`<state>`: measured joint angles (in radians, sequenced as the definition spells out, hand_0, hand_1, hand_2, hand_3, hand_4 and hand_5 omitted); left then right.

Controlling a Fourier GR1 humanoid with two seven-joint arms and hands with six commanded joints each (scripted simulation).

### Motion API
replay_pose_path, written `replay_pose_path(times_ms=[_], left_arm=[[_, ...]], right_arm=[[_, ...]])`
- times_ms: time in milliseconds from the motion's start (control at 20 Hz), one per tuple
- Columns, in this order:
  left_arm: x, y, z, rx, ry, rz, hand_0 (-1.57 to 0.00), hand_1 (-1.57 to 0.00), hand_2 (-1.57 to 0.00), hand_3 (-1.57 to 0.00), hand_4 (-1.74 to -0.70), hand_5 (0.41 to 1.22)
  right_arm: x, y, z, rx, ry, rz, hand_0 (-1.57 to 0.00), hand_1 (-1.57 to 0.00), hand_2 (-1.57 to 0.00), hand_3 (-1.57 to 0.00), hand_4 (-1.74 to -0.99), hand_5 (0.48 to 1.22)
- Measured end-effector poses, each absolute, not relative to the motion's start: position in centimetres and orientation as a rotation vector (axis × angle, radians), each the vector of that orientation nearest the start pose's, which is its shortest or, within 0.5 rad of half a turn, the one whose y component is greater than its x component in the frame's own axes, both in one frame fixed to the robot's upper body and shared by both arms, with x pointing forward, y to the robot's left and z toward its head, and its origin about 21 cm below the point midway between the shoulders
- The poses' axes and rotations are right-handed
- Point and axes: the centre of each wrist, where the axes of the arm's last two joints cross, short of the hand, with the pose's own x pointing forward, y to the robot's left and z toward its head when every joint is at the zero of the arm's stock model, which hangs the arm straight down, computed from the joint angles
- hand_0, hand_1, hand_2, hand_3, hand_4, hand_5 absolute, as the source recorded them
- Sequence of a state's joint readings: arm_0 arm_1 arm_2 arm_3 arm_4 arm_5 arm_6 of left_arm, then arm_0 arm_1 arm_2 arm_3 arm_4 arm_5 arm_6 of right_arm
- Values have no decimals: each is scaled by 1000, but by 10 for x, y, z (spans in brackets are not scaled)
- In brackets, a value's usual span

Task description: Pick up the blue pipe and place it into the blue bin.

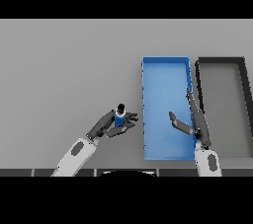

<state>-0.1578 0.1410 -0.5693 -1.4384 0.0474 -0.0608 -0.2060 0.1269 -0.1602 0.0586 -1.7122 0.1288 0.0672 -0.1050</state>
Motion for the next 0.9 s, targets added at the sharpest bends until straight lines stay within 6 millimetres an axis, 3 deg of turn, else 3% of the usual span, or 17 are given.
replay_pose_path(times_ms=[450, 800, 900], left_arm=[[252, 100, 48, -570, -1761, -690, -1562, -1563, -1564, -1564, -1467, 1218], [252, 94, 52, -564, -1715, -729, -1569, -1569, -1570, -1570, -1466, 1220], [250, 93, 48, -551, -1711, -748, -1570, -1570, -1570, -1570, -1466, 1220]], right_arm=[[217, -258, 9, -182, -1660, 341, 1, 1, 1, 1, -1161, 644], [218, -265, 11, -195, -1663, 322, 1, 1, 1, 1, -1138, 643], [216, -264, 11, -192, -1667, 319, 1, 1, 1, 1, -1188, 643]])
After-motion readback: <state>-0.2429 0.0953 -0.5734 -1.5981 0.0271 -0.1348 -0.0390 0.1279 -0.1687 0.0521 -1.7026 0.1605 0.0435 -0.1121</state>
